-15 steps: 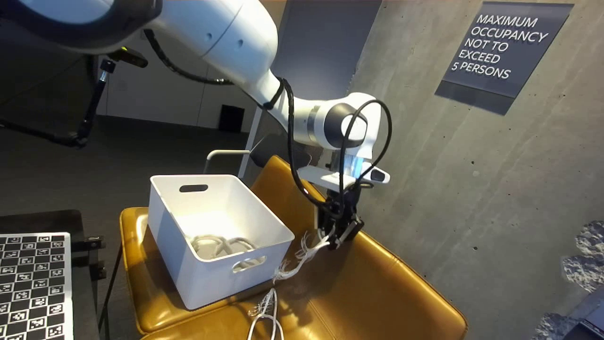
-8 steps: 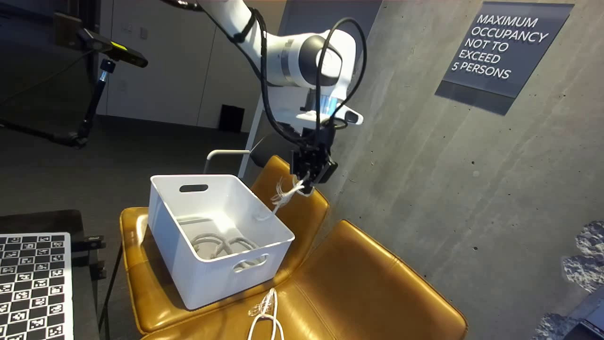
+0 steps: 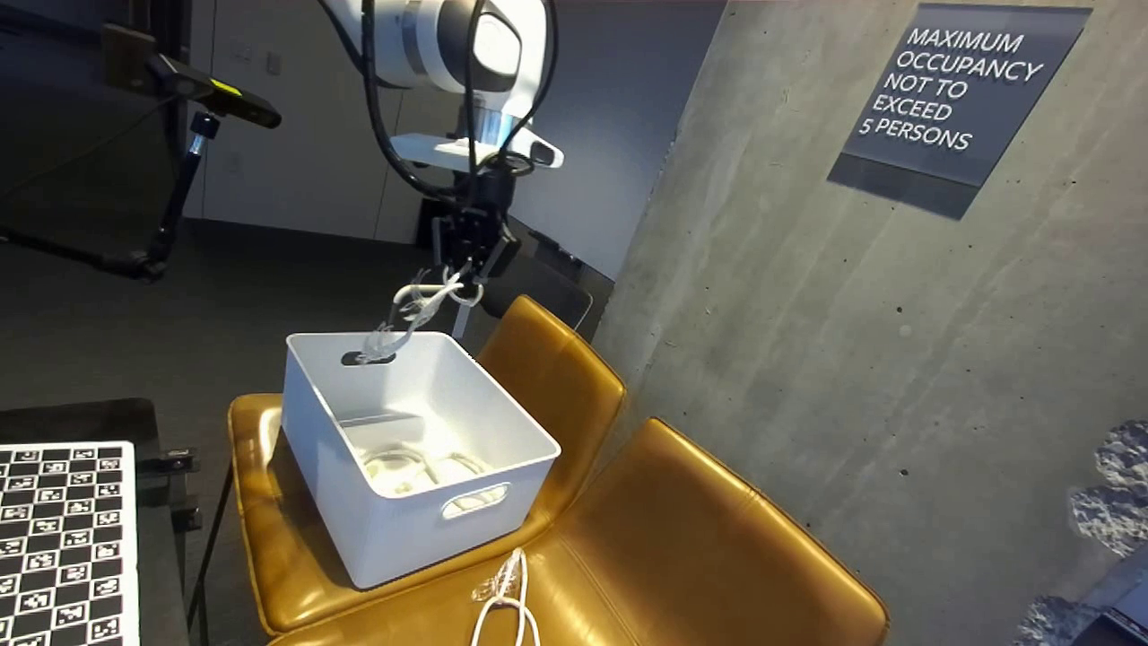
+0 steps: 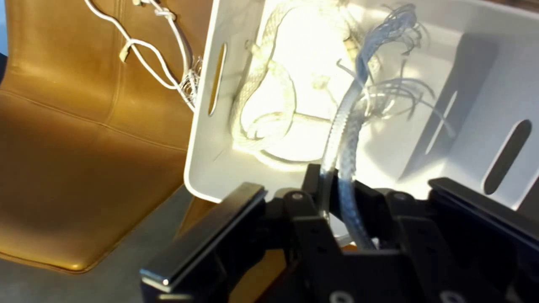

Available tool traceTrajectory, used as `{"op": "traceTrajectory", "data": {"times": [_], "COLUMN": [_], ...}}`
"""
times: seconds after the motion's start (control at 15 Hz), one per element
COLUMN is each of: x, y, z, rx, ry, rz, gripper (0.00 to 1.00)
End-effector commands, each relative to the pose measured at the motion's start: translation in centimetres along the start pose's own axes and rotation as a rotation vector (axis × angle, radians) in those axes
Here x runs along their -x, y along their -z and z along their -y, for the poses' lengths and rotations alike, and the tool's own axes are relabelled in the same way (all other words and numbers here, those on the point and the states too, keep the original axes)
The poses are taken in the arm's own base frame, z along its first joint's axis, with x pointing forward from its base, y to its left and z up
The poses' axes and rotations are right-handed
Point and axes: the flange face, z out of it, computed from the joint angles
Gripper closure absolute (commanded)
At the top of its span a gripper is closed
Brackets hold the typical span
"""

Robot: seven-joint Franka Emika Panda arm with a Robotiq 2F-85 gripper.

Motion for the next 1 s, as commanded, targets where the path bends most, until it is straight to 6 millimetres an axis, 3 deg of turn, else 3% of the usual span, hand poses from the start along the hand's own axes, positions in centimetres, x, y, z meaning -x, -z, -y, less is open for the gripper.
{"op": "traceTrajectory", "data": {"times": [0.0, 0.13, 0.27, 0.6, 0.93], "x": [5.2, 7.6, 9.2, 12.5, 13.9], "y": [-2.4, -4.2, -5.5, -7.4, -10.8], "z": [4.1, 5.2, 4.8, 1.0, -6.4], "rx": [0.010, 0.018, 0.038, 0.050, 0.069], "ry": [0.024, 0.049, 0.065, 0.036, -0.016], "rz": [0.013, 0.012, 0.003, -0.005, -0.007], "gripper": [0.65, 0.52, 0.38, 0.02, 0.00]}}
